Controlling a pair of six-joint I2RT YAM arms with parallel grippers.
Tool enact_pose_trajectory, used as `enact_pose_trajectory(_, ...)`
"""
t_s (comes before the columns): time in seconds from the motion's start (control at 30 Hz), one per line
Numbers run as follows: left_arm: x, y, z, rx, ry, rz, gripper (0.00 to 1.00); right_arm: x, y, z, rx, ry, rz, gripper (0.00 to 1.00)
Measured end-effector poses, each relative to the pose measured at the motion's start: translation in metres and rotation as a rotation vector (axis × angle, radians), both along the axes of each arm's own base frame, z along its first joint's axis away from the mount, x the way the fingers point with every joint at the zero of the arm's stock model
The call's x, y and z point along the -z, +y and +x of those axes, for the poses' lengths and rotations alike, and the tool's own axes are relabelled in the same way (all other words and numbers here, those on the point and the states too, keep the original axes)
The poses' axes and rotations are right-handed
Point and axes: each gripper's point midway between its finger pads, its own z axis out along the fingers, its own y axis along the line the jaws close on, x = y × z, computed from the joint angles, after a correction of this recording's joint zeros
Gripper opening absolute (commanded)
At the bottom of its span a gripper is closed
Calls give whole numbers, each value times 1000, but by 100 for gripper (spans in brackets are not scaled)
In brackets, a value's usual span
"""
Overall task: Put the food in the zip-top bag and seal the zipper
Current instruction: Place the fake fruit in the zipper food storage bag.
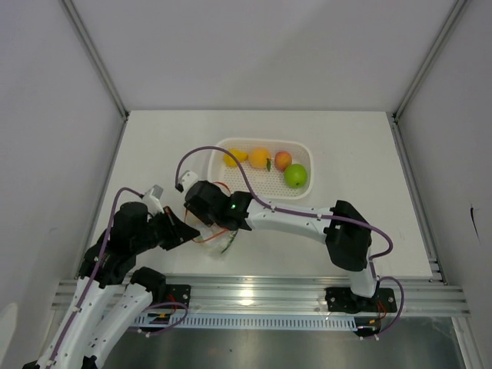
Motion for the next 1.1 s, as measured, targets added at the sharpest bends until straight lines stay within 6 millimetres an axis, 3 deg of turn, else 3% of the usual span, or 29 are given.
enact_pose_trajectory(0.07,1,0,1,0,5,2,0,-1,0,-3,-3,-1,-4,62)
enact_pose_trajectory(0.13,2,0,1,0,10,4,1,-5,0,-10,-12,-5,-7,63)
enact_pose_trajectory(0.3,2,-1,2,1,14,6,1,-39,-5,-26,-26,-43,19,64)
enact_pose_trajectory(0.5,2,-1,3,0,16,7,1,-117,-12,-34,-13,-121,139,69)
enact_pose_trajectory(0.73,2,-1,3,0,15,6,0,-203,-51,-26,63,-222,307,86)
enact_pose_trajectory(0.8,2,-1,3,0,15,7,1,-217,-65,-16,100,-238,339,87)
enact_pose_trajectory(0.9,2,-1,3,0,15,6,1,-221,-92,21,214,-251,349,88)
enact_pose_trajectory(1.03,2,-1,2,0,13,6,1,-195,-140,88,419,-229,310,89)
enact_pose_trajectory(1.1,2,-1,2,0,10,5,1,-177,-159,112,491,-207,286,93)
